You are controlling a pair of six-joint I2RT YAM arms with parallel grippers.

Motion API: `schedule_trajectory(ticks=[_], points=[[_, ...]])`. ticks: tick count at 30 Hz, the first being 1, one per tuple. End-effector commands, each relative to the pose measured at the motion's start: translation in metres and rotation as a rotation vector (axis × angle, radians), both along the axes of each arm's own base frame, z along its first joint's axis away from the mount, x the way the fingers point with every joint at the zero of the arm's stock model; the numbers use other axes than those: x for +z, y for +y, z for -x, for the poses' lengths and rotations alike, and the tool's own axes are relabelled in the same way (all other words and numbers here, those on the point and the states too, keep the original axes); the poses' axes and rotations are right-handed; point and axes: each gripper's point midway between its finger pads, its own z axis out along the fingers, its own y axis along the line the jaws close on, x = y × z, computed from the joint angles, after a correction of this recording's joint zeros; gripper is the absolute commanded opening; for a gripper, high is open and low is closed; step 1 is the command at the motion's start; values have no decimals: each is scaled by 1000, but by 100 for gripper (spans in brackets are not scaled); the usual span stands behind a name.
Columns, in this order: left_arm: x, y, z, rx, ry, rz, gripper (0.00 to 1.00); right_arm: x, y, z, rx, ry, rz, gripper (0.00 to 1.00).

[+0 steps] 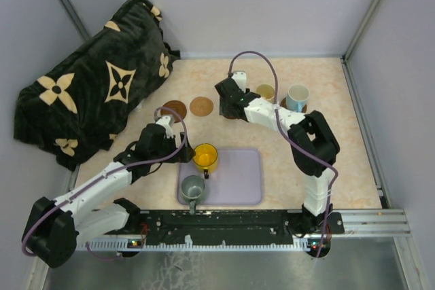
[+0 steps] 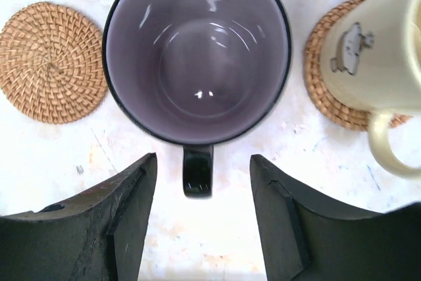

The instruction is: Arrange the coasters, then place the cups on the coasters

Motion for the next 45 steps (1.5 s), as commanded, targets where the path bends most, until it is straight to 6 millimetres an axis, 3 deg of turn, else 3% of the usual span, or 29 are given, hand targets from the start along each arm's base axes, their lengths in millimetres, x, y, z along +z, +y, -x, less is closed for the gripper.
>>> schedule_trajectory(ticks=[1, 7, 12, 16, 25, 32, 41, 45], points=[[15, -2, 0, -19, -53, 18, 100, 75, -3, 5, -5, -165, -84, 59], [33, -7, 4, -57, -99, 60, 100, 111, -19, 35, 12, -229, -122, 59], [43, -18, 16, -125, -111, 102, 100, 121, -31, 63, 31, -253, -132, 59], [49, -34, 29, -205, -120, 105, 100, 118, -43, 78, 29, -254, -138, 59], [33, -59, 47, -284, -51, 45, 100, 130, -47, 95, 50, -289, -209, 60], [20, -75, 54, -317, -20, -15, 100, 129, -51, 103, 54, -290, -223, 59], [-2, -73, 49, -277, 18, -98, 99, 130, -59, 113, 50, -299, -240, 59], [-9, -67, 47, -252, 31, -140, 89, 131, -63, 116, 44, -302, -246, 59]])
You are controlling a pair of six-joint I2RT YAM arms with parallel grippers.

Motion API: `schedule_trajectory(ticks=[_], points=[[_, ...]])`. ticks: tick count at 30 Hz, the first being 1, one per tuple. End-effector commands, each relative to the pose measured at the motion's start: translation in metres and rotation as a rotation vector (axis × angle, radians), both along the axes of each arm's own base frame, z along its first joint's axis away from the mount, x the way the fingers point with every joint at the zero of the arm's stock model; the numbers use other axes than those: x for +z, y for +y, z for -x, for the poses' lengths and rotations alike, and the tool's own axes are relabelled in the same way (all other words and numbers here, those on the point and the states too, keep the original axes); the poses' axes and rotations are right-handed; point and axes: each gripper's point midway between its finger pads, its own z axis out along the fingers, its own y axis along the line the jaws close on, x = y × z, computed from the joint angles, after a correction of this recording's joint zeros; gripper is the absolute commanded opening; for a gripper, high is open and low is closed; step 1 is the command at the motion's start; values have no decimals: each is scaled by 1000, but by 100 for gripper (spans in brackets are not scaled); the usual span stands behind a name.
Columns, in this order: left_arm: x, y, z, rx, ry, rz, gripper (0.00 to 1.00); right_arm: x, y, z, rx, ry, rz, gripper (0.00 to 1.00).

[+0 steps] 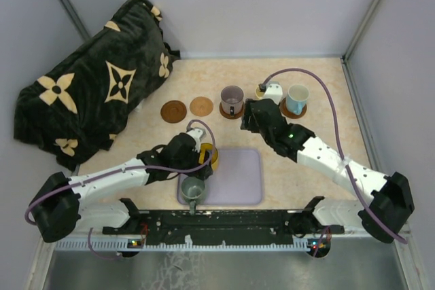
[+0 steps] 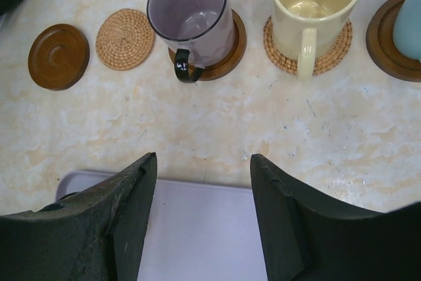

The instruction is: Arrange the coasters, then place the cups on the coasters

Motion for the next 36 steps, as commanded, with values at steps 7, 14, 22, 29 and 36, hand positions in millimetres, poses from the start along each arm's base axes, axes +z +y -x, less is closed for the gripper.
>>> schedule_trajectory(ticks=[7, 14, 22, 29, 36], points=[[1, 12, -9, 75, -36, -57, 53, 16, 1, 6, -6, -42, -72, 59], [-4, 16, -6, 79, -31, -61, 24, 15, 6, 7, 5, -36, -80, 59], [4, 14, -14, 96, -66, -49, 0, 11, 8, 11, 14, -22, -75, 59], [45, 11, -40, 159, -204, -7, 0, -2, 0, 20, 0, -12, -70, 59], [92, 4, -72, 239, -347, 39, 0, -7, -17, 27, -32, -24, -53, 59]])
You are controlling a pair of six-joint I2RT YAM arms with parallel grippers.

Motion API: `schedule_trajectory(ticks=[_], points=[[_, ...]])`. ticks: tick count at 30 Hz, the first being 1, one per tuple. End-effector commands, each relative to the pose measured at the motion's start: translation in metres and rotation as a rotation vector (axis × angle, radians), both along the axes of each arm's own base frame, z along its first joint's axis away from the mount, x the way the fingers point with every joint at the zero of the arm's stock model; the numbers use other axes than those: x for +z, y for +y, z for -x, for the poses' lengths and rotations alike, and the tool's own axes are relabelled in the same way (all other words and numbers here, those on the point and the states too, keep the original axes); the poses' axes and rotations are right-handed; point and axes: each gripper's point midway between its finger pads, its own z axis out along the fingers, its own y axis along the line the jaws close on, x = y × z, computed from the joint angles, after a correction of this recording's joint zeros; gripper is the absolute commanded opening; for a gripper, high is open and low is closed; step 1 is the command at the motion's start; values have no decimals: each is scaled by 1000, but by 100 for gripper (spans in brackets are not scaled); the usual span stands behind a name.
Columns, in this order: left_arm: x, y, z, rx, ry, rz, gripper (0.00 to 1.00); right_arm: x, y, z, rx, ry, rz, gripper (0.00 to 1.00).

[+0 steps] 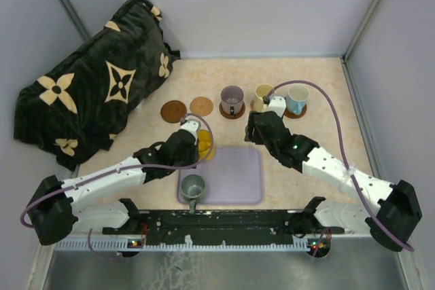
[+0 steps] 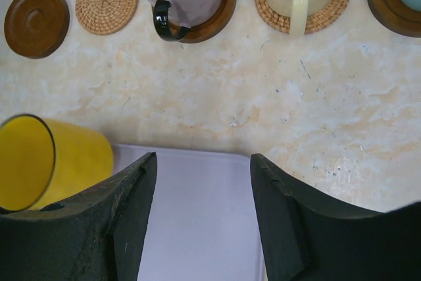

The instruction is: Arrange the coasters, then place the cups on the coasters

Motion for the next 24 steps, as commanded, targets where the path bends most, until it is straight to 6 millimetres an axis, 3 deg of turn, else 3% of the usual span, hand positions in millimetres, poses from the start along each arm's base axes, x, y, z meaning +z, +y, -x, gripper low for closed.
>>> schedule_trajectory(ticks=[1, 8, 11, 17, 24], points=[[76, -19, -46, 87, -234, 123, 0, 22, -9, 0, -46, -76, -47, 59], [108, -27, -84, 191, -376, 127, 0, 16, -21, 9, -60, -92, -58, 59], [111, -25, -106, 256, -419, 46, 0, 13, -25, 14, -57, -96, -66, 58], [102, -31, -153, 303, -433, -76, 0, 7, -27, 25, -37, -87, -105, 56], [82, -23, -200, 318, -346, -64, 0, 6, -41, 32, -75, -85, -103, 55]])
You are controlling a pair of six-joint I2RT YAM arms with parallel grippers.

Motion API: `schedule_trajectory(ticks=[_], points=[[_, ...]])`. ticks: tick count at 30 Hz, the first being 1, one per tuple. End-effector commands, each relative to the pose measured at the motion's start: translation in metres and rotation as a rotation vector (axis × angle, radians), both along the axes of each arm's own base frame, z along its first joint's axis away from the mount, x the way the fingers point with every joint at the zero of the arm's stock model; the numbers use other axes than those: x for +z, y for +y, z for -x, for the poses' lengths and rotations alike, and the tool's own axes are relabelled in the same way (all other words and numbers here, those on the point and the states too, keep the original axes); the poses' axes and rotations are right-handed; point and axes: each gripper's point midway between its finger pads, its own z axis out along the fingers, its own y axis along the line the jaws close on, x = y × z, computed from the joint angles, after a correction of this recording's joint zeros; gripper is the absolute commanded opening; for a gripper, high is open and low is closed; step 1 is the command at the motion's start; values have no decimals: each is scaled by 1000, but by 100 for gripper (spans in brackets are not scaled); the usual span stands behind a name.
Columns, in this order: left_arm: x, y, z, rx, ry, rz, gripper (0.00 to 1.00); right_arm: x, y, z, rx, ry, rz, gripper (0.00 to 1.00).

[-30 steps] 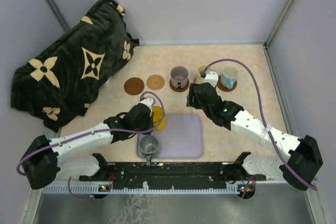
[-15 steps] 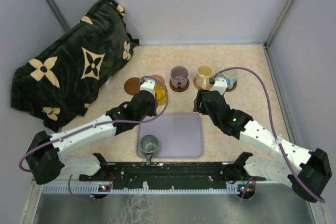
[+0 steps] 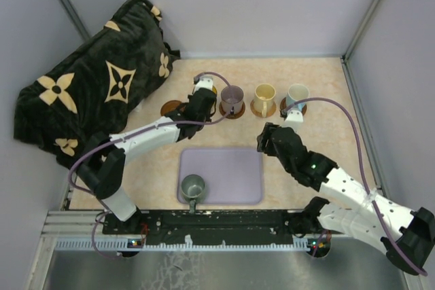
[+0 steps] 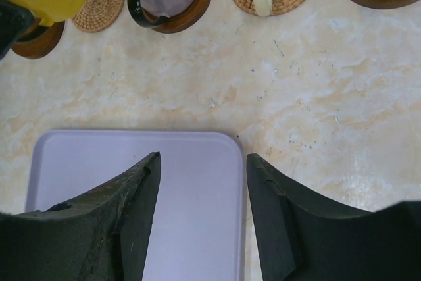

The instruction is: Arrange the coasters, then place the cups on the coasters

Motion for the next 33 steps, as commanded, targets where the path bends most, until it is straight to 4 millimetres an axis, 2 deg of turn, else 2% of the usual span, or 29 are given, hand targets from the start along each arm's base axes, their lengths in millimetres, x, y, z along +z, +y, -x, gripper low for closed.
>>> schedule_trajectory(ticks=[1, 7, 10, 17, 33], points=[[27, 4, -42, 31, -53, 89, 0, 13, -6, 1, -38, -36, -35, 55], [10, 10, -65, 30, -21, 89, 0, 12, -8, 0, -43, -30, -21, 55], [-1, 9, -70, 33, 2, 85, 0, 11, -5, -1, -37, -24, -19, 55], [-12, 4, -78, 34, 16, 103, 0, 8, -2, -2, -30, -15, -16, 55], [-22, 14, -78, 117, 39, 165, 0, -3, 5, 0, -5, 17, -19, 54]])
